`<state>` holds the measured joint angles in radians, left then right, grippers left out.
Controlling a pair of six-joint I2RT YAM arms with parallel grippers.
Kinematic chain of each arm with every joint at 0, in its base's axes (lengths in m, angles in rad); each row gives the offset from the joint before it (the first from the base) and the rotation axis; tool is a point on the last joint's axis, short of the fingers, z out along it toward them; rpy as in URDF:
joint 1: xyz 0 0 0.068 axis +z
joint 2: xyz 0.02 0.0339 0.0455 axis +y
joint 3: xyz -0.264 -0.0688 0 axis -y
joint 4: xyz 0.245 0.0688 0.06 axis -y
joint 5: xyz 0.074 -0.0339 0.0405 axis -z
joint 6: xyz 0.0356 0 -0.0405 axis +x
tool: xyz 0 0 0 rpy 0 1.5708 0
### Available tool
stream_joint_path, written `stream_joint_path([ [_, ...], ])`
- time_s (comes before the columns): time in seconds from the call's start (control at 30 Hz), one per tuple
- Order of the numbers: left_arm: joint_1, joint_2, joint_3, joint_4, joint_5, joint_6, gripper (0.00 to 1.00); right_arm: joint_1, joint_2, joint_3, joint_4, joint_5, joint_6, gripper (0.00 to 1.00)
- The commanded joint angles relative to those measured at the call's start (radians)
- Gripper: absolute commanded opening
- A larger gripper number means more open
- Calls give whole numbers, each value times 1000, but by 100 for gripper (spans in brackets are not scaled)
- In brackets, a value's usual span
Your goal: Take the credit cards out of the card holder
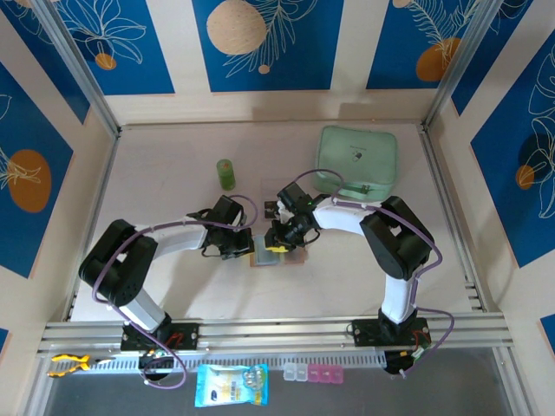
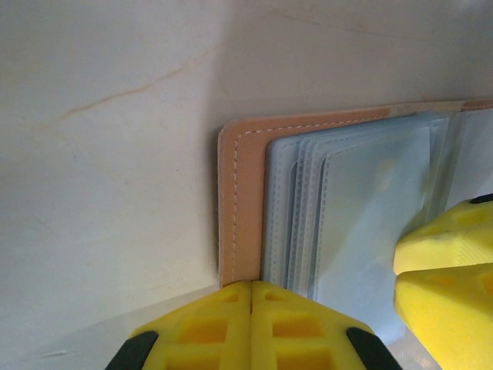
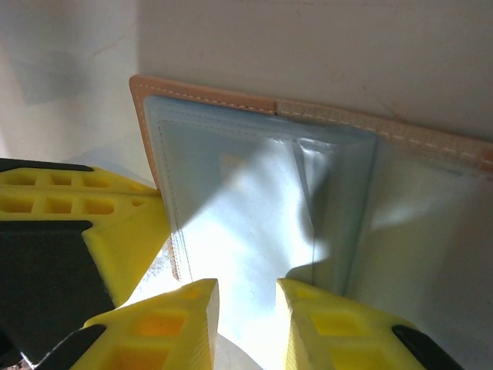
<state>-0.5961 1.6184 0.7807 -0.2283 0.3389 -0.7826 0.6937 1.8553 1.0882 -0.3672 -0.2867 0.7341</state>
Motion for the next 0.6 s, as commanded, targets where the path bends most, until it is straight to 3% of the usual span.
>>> stream_joint_path([
  [0.0, -9, 12, -1, -41, -22, 17, 4, 4, -11, 13, -62, 34, -19, 28],
  [0.57, -7, 0, 6, -52, -28, 20, 4, -1, -34, -2, -71, 57, -25, 27],
])
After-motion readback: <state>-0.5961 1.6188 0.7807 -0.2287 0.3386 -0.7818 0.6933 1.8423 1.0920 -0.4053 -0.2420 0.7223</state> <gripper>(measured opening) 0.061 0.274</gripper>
